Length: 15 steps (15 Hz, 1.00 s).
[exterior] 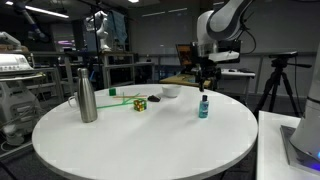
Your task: Move the bottle up on the table
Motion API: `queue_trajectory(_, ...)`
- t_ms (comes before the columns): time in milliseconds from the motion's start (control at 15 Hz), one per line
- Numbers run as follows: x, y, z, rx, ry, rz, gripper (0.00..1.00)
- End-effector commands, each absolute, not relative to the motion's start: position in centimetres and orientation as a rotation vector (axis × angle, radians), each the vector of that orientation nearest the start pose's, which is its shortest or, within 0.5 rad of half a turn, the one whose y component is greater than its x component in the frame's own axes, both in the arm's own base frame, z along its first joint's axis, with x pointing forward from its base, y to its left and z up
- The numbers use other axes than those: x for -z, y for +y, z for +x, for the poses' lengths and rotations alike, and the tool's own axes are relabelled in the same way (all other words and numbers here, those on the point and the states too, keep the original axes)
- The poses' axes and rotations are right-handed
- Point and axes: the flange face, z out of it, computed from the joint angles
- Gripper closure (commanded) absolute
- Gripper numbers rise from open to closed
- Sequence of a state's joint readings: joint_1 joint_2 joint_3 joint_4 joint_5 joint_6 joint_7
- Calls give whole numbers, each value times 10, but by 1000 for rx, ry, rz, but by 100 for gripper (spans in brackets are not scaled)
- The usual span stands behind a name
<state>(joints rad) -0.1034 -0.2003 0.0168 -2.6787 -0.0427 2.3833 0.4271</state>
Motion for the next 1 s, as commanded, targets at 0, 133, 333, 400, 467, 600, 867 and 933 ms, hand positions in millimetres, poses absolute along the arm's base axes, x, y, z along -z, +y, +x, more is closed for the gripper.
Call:
queue_trajectory(0, -282, -33, 398, -139, 712, -3063, 0)
queue_trajectory(133, -279, -31, 400, -145, 689, -3053, 0)
queue_trajectory(333, -274, -27, 401, -164, 650, -3049, 0)
queue_trajectory(400, -272, -27, 402, -170, 637, -3050, 0)
queue_trajectory(467, -270, -27, 402, -180, 620, -3053, 0)
queue_trajectory(600, -265, -26, 402, -190, 591, -3064, 0)
queue_trajectory(867, -258, -26, 404, -204, 528, -3077, 0)
queue_trajectory(933, -256, -26, 405, -207, 514, -3080, 0)
